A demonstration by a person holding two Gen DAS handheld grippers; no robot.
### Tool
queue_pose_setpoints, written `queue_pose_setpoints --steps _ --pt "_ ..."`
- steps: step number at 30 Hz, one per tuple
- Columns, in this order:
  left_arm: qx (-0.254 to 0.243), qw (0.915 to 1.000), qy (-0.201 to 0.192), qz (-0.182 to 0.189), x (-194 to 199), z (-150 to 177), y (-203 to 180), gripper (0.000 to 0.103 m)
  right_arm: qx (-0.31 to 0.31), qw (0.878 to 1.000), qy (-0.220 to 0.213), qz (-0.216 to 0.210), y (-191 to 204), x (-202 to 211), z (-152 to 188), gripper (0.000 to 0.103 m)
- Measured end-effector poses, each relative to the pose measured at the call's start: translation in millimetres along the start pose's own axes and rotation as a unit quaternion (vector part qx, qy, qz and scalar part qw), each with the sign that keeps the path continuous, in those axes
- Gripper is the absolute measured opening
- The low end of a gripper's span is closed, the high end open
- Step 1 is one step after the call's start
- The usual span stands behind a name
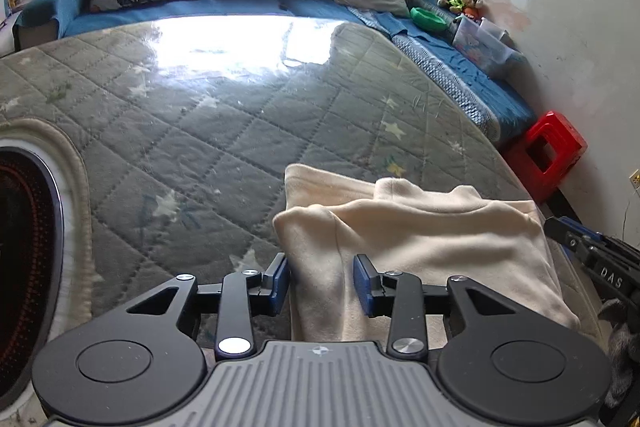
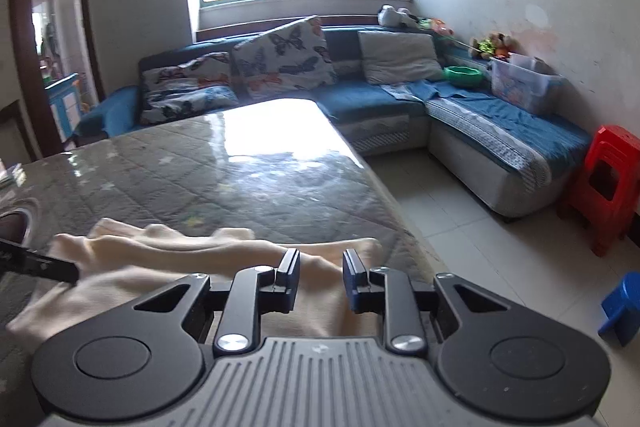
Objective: Fold clothes
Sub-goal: 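Lower the folded edge onto the bundle and open both grippers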
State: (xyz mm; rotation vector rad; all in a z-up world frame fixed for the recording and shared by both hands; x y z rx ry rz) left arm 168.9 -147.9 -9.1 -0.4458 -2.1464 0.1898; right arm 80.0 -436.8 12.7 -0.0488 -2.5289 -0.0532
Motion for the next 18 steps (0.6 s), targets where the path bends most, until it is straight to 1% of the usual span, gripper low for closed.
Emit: queue_pose_setpoints --steps 2,3,4,7,10,12,18 --pt "0.002 1.0000 -0.003 -0.005 1 -1 3 0.043 0.012 1.000 0.003 -0.016 13 -4 0 0.025" --pt "0.004 1.0000 -0.004 -0.007 1 -2 5 0.043 0.019 1.000 0.007 -0.024 20 -7 1 0.028" --pt "0.006 1.0000 -0.003 -0.007 1 -2 6 0.044 0.026 0.999 0.010 -0.031 26 -10 2 0.029" --pt "0.008 0.9999 -0.002 -0.006 0 -4 9 0.046 0.044 0.997 0.019 -0.052 46 -19 4 0.029" --pt "0.007 0.9999 -0.003 -0.009 -3 -6 10 0.047 0.041 0.997 0.022 -0.065 59 -31 2 0.029" --pt "0.011 0.9999 -0.001 -0.008 -5 -7 12 0.050 0.041 0.997 0.024 -0.068 65 -37 1 0.029" --pt "0.013 0.9999 -0.002 -0.009 -14 -10 15 0.051 0.043 0.997 0.028 -0.062 73 -56 0 0.034"
Point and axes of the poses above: each gripper's, at about its wrist camera, not at the fingertips, and x roughly against the way its jaws point, y to its left, z to its underside, the point moved 1 cm from there along -x, roughly the way its jaws point, and after that the axes turned 2 degrees about x, right-handed, at the moved point
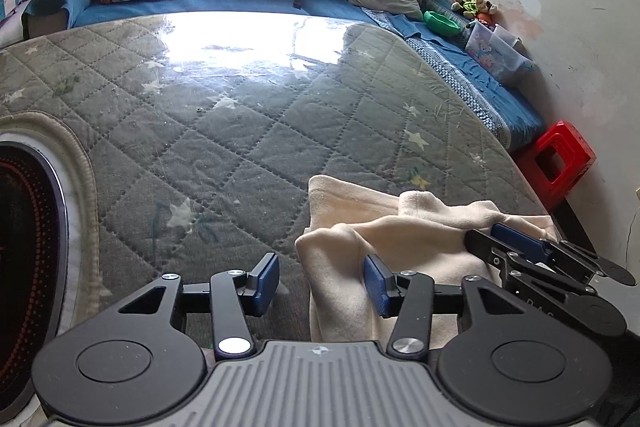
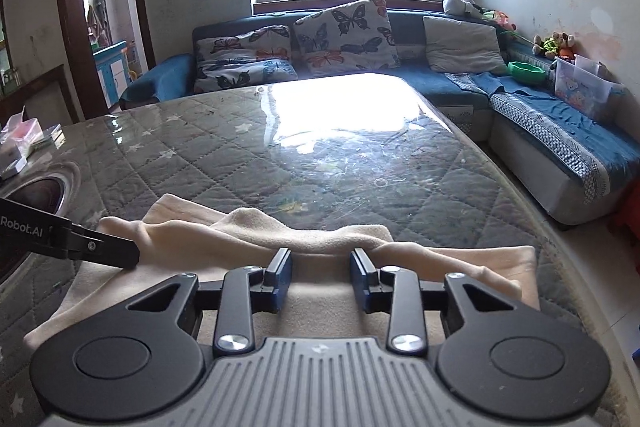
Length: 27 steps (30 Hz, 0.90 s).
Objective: Fold clothes
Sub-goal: 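Lower the folded edge onto the bundle and open both grippers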
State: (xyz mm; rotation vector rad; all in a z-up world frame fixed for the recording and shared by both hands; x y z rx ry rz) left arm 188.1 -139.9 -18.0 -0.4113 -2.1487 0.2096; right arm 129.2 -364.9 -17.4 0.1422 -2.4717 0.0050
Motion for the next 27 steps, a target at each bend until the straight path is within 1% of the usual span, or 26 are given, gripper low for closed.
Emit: queue_pose_setpoints --steps 2,8,10,15,18,24,27 --pt "-0.002 1.0000 -0.001 -0.001 -1 0 0 0.052 0.005 1.000 -0.004 0.001 1 0 1 0.034" --pt "-0.005 1.0000 -0.003 0.000 3 3 1 0.052 0.016 1.000 -0.014 -0.005 7 16 5 0.035" --pt "-0.005 1.0000 -0.004 -0.001 4 5 0 0.053 0.019 1.000 -0.014 -0.015 10 25 10 0.036" --pt "-0.013 0.9998 -0.012 -0.001 16 11 0 0.053 0.033 0.999 -0.008 -0.019 18 36 20 0.036" --pt "-0.020 0.9997 -0.015 -0.002 22 17 -1 0.053 0.027 0.999 -0.008 -0.029 20 48 26 0.036" --pt "-0.037 0.9990 -0.023 0.006 38 34 -3 0.054 0.035 0.999 -0.010 -0.033 24 73 42 0.037" --pt "-0.046 0.9985 -0.027 0.008 45 43 -5 0.055 0.041 0.999 -0.011 -0.031 27 86 54 0.037"
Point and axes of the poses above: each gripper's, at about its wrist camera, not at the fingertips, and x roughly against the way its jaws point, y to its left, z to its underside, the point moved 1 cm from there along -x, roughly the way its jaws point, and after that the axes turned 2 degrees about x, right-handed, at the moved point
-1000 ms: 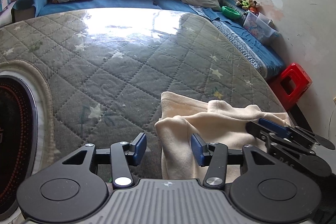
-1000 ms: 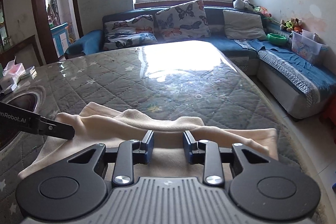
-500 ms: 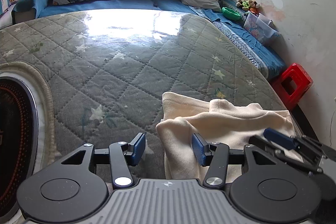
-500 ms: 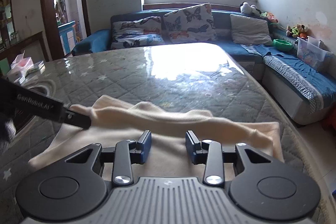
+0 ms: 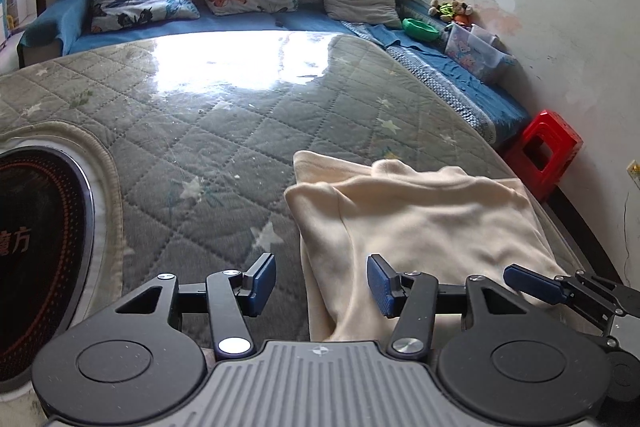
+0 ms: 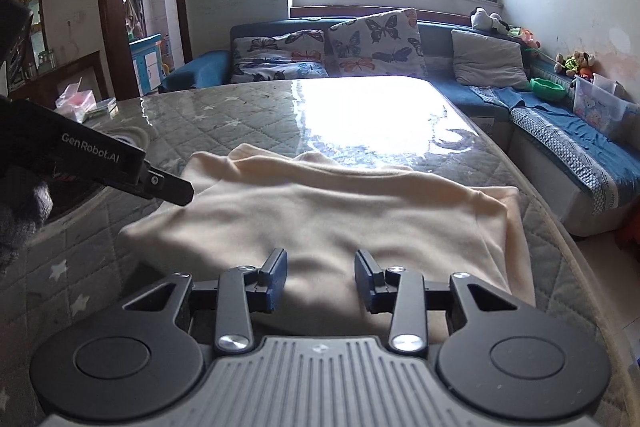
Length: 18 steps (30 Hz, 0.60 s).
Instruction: Fold clothes
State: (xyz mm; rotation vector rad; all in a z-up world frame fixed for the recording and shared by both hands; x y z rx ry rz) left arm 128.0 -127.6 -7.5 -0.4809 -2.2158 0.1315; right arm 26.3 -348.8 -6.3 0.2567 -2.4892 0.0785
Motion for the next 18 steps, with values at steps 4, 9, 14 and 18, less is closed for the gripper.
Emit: queue_pose_setpoints --steps 4,9,14,18 --pt "-0.008 1.0000 -0.002 0.004 8 12 -2 0.056 0.008 1.000 -0.001 0.007 6 8 6 0.037" --pt "-0.008 1.0000 0.001 0.002 9 22 -1 0.056 0.009 1.000 -0.005 0.008 10 10 2 0.038" --pt "0.000 1.0000 0.004 -0.002 9 26 3 0.057 0.010 1.000 -0.002 0.010 12 9 6 0.038" --pt "0.000 1.0000 0.001 -0.001 16 30 2 0.058 0.008 1.000 -0.007 0.008 11 18 5 0.038"
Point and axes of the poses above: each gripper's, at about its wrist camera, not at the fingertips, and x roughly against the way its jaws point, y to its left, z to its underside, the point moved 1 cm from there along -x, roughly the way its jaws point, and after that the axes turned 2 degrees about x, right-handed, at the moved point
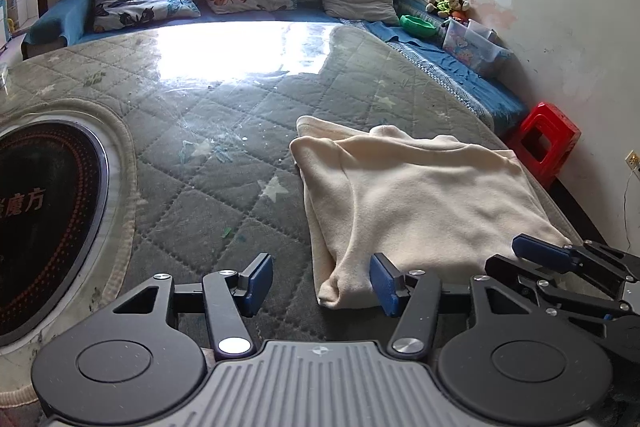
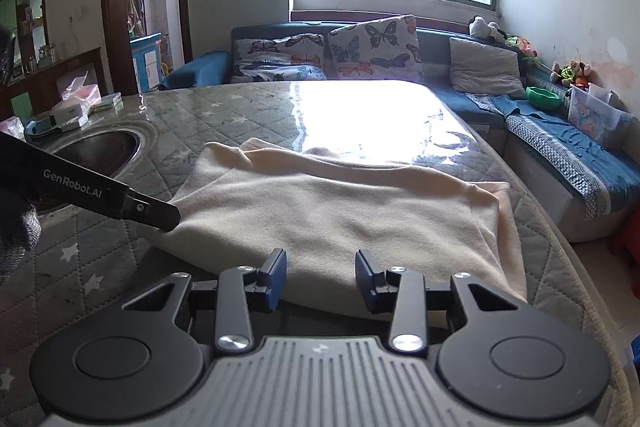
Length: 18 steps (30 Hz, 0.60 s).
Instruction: Fold clothes
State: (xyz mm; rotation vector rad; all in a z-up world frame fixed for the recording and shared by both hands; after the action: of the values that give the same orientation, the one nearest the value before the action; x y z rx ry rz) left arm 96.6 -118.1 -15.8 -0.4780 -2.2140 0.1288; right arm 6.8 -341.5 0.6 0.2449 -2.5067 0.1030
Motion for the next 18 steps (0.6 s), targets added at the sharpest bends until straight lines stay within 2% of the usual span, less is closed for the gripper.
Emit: queue_pose_setpoints --steps 3,6,9,18 --pt "-0.001 1.0000 -0.001 -0.002 5 4 -1 0.060 -0.002 1.000 0.002 0.002 -1 4 1 0.038" --pt "-0.004 1.0000 -0.004 -0.008 10 8 -2 0.068 -0.006 1.000 0.007 0.000 -1 7 3 0.039" --pt "-0.007 0.9999 -0.006 -0.011 15 13 -2 0.070 -0.010 1.000 0.006 0.001 1 10 5 0.046" --pt "-0.026 0.9994 -0.011 -0.020 25 30 -11 0.086 -0.028 0.999 0.015 0.008 1 15 12 0.053"
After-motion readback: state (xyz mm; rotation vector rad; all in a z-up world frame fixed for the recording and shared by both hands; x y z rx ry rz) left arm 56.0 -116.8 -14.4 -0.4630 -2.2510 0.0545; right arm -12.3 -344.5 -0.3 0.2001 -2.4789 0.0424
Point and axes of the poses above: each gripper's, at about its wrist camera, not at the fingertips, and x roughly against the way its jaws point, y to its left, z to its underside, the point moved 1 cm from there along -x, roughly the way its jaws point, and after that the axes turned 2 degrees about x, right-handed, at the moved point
